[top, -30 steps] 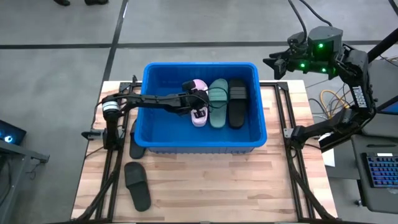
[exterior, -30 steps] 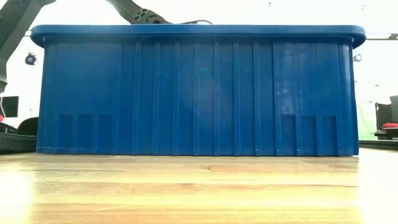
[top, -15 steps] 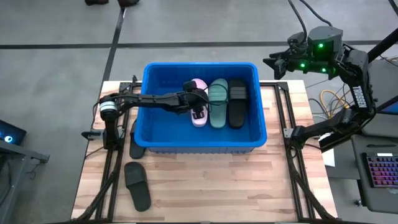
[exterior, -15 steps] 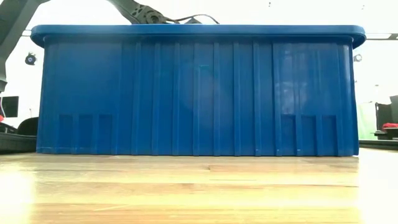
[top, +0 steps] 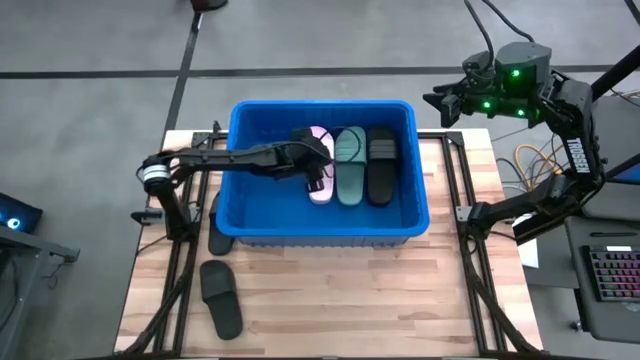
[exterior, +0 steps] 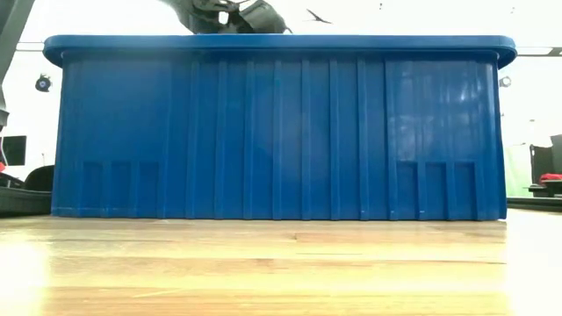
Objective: Pick and place slides into bin
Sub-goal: Put the black slide into the blue bin
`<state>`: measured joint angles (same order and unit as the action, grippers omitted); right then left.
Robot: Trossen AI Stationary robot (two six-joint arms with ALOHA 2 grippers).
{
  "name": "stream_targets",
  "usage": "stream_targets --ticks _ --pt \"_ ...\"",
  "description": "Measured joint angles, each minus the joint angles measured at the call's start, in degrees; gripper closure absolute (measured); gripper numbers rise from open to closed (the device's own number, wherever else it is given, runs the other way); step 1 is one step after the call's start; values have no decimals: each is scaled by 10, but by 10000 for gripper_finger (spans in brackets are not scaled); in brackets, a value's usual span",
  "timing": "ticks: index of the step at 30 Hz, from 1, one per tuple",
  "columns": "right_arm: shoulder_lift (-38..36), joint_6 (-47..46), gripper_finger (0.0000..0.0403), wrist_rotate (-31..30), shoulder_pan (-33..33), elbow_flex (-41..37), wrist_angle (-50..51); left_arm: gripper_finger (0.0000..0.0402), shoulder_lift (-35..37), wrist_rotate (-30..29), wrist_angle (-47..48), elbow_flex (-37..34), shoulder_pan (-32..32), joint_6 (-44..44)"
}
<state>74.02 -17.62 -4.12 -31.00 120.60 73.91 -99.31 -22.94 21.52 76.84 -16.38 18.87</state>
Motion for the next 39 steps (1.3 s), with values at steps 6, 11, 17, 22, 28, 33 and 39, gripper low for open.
stream_targets --ticks 6,11,17,22,28,33,39 --pt "0 1 209 0 0 0 0 177 21 21 1 0 0 0" --pt "0 1 209 0 0 0 0 177 42 42 58 0 5 -6" --pt "0 1 209 0 0 0 0 177 101 78 127 2 33 -68" --pt "0 12 209 0 0 0 0 178 200 78 136 5 76 -81" --pt "3 14 209 5 0 0 7 178 314 91 149 4 131 -134" --pt "14 33 209 14 0 0 9 178 392 92 165 -1 148 -297" --pt "42 61 209 50 0 -3 25 178 442 94 196 -13 159 -380"
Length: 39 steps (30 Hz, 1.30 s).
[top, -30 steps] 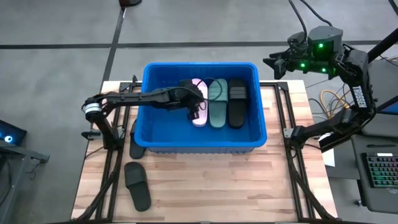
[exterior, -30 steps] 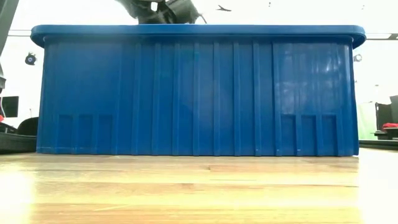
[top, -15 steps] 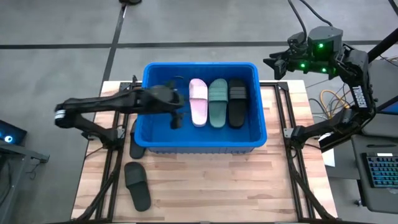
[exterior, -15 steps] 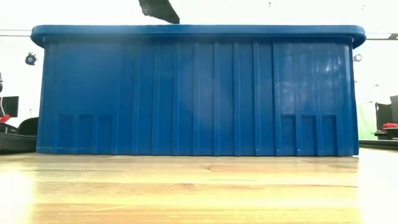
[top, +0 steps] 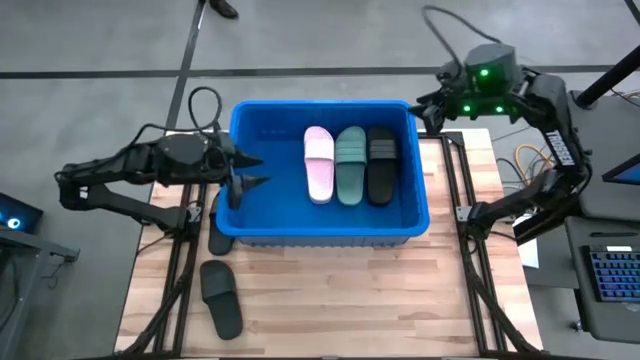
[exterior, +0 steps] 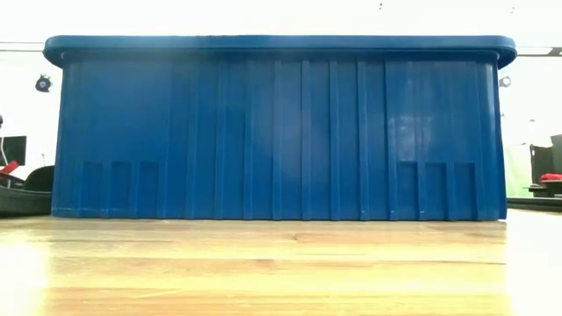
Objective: Pick and place slides into bin
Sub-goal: Put the black slide into the blue bin
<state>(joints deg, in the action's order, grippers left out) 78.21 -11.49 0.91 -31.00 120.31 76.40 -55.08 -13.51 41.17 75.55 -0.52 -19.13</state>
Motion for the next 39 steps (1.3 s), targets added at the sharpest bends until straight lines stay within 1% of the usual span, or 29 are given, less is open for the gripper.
stream_targets --ticks 3,8,12,16,24,26,30,36,39 --pt "13 -3 209 13 0 -1 19 178 10 -5 64 3 1 -10" --pt "21 -10 209 11 0 -2 31 178 18 -26 195 -1 1 -72" --pt "21 -20 209 10 0 -2 25 178 7 -17 259 -4 3 -90" --pt "20 -20 209 10 0 -2 27 178 -12 0 311 -6 3 -58" --pt "21 -21 209 7 0 -4 19 178 -32 -4 441 -7 3 4" --pt "22 -36 209 5 0 -6 18 178 -25 -17 460 -8 3 6" --pt "22 -63 209 5 0 -13 8 178 6 -62 483 -10 3 21" --pt "22 -80 209 5 0 -25 9 178 56 -69 489 -10 3 11" --pt "22 -80 209 5 0 -30 8 178 65 -77 489 -31 3 12"
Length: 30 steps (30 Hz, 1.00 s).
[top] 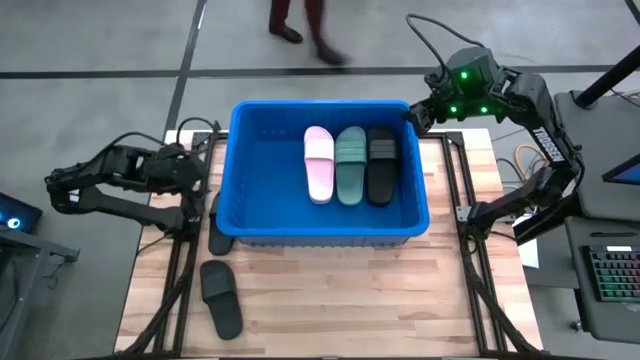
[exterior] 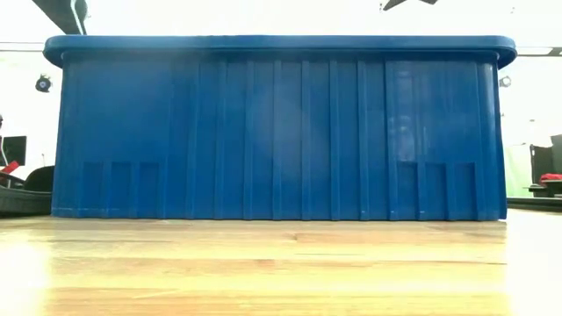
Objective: Pick and place slides into bin
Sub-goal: Put the black slide into the blue bin
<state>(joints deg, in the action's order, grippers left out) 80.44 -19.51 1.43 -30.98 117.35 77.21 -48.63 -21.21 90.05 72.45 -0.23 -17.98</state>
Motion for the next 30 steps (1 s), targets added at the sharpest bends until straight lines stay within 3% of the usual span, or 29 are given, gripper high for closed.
stream_targets --ticks 4,7,14,18,24,27,30 --pt "4 0 209 0 0 -2 0 178 30 1 0 -63 0 18" --pt "7 0 209 0 0 -2 0 178 52 43 1 -117 0 18" --pt "7 0 209 -1 0 -2 0 178 98 108 -23 -201 0 -58" --pt "7 0 209 -2 0 -2 0 178 98 147 -74 -214 0 -83" --pt "7 0 209 -16 0 -2 0 178 89 196 -56 -222 0 -69" --pt "7 0 209 -17 0 -2 0 178 86 249 -53 -203 0 -71" --pt "7 4 209 -17 0 -2 0 178 85 265 -51 -166 1 -72"
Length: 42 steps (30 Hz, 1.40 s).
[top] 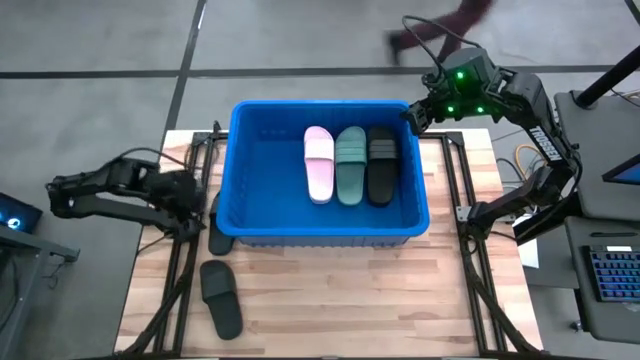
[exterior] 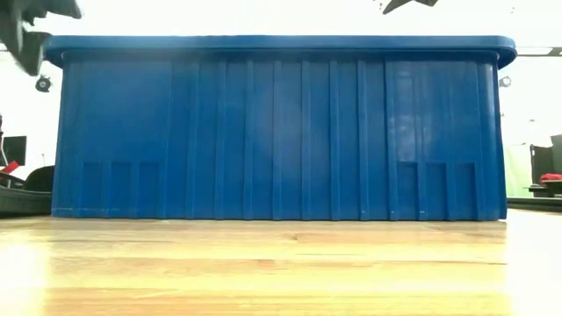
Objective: Pick and place slides into bin
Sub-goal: Put the black slide into the blue bin
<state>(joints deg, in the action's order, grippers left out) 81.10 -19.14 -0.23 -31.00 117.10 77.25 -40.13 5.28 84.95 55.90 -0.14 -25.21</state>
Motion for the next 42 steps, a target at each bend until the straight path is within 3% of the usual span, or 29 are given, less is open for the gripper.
stream_targets --ticks 6,11,21,30,42 --pt "0 12 209 0 0 0 0 178 -28 -12 -66 99 2 0" --pt "0 22 209 0 0 0 0 178 -106 -24 -92 174 23 21" --pt "0 32 209 0 0 0 0 178 -279 -133 -45 254 190 40" --pt "0 51 209 1 0 0 0 178 -354 -166 15 267 308 -150" --pt "0 62 209 1 0 0 2 178 -482 -124 8 264 476 -400"
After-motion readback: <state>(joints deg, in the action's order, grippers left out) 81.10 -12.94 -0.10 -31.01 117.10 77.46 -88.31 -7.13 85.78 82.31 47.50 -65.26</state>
